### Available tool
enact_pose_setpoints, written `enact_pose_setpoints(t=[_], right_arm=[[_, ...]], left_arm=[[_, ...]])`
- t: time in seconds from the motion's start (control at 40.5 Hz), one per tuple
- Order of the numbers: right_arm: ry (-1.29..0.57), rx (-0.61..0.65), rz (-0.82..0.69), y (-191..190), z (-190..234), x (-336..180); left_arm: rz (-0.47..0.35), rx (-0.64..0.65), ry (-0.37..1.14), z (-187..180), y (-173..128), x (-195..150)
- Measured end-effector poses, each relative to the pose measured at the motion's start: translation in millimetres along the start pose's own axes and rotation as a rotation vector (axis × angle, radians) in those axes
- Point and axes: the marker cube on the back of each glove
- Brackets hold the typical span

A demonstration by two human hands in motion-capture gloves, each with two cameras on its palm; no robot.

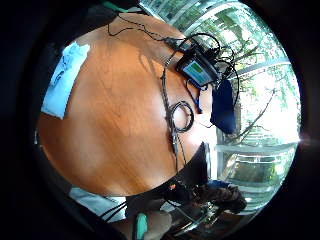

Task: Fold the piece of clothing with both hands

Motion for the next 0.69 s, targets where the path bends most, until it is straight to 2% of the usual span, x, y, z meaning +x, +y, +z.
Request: enact_pose_setpoints(t=[0.148,0.272,0.371,0.445,0.494,0.569,0.692], right_arm=[[-0.044,0.010,0.002,3,-5,6],[-0.328,0.062,-0.175,-21,21,-32],[-0.527,-0.010,-0.278,-54,67,-76],[-0.501,-0.122,-0.292,-76,98,-103],[-0.432,-0.148,-0.300,-87,112,-118],[-0.349,-0.097,-0.299,-96,116,-127],[-0.260,-0.019,-0.269,-90,98,-121]], left_arm=[[0.007,-0.026,-0.039,-10,2,5],[-0.048,0.071,-0.054,2,20,-1],[-0.149,0.142,-0.002,24,48,-11],[-0.209,0.134,0.062,48,62,-26],[-0.232,0.126,0.110,63,65,-38],[-0.248,0.141,0.134,69,66,-52],[-0.244,0.178,0.116,57,58,-63]])
